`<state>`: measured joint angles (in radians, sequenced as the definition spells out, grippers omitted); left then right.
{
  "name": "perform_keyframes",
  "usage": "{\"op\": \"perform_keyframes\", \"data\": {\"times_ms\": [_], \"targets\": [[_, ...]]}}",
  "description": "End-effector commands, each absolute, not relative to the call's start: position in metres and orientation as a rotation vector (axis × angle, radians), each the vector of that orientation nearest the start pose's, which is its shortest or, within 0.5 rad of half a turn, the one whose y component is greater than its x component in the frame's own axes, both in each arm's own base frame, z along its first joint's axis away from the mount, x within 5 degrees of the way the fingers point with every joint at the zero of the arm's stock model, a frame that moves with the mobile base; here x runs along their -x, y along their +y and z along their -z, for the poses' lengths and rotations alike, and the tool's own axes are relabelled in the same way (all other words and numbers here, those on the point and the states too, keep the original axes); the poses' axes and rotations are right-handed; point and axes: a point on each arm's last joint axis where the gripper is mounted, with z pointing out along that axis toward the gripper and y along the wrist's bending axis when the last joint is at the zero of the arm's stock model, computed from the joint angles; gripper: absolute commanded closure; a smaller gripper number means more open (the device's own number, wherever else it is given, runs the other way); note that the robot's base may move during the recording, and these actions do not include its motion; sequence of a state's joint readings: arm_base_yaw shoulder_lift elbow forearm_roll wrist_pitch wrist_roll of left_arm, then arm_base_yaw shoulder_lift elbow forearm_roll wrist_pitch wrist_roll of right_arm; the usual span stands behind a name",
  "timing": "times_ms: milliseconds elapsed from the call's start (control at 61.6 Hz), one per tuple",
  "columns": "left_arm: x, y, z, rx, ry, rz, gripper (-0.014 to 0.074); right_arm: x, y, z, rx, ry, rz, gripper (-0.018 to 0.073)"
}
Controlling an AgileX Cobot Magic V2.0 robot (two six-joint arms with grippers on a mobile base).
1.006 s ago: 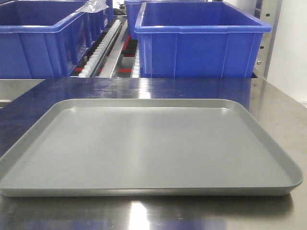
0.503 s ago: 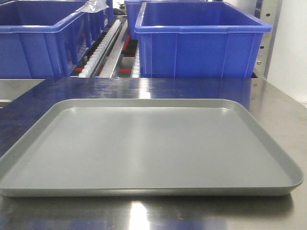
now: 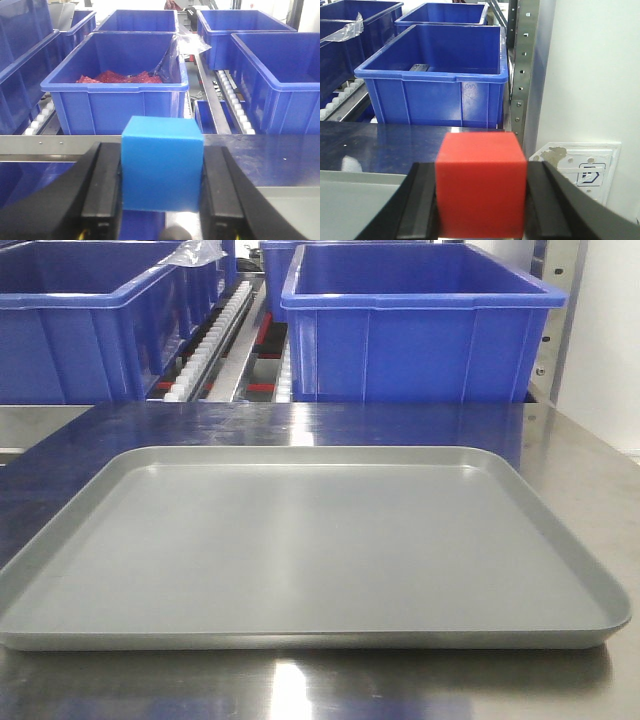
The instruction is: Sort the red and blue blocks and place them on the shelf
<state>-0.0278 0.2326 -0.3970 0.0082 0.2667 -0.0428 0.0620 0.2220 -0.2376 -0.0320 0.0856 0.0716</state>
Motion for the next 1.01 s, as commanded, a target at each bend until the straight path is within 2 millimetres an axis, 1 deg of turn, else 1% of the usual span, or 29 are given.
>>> {"op": "perform_keyframes", "data": {"times_ms": [0, 990], "targets": [[-0.061, -0.0017, -0.3253, 0.016, 1.471, 0.063, 0.0465, -0.07, 0.004, -0.2897, 0.017, 1.438, -0.075, 0.0482], [-0.061, -0.0017, -0.3253, 0.016, 1.471, 0.063, 0.0465, -0.07, 0.004, -0.2897, 0.017, 1.438, -0.075, 0.0482]]}}
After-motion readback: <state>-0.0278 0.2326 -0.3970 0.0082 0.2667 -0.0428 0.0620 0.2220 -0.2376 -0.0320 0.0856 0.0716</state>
